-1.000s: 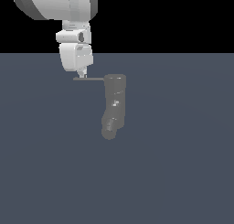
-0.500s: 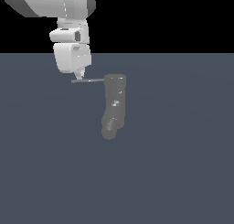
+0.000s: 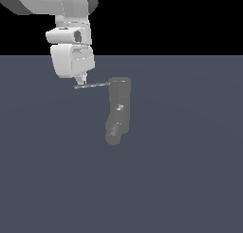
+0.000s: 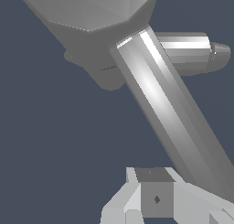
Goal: Turn on the faucet by rotating a designated handle.
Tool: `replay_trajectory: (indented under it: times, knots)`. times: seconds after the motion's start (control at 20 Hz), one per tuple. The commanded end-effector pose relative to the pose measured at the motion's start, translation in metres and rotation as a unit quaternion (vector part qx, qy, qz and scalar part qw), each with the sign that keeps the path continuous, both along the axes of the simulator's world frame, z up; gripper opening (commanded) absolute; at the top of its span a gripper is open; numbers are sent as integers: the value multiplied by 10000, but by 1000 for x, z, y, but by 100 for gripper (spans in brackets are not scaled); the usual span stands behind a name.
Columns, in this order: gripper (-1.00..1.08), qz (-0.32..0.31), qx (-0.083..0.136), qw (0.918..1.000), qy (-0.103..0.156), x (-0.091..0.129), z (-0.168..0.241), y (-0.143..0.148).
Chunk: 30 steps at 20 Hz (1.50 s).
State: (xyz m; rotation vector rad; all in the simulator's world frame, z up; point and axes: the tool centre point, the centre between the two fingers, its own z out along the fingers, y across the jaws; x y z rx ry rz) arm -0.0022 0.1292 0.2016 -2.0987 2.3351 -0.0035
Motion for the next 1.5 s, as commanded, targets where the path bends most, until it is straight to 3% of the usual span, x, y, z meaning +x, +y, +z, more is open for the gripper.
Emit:
replay_trajectory:
  times: [0.0,1.45]
  knots:
    - [-100,41,0,10000,15,-11,0,5]
    - [-100,27,2,10000,10,-72,0,-42]
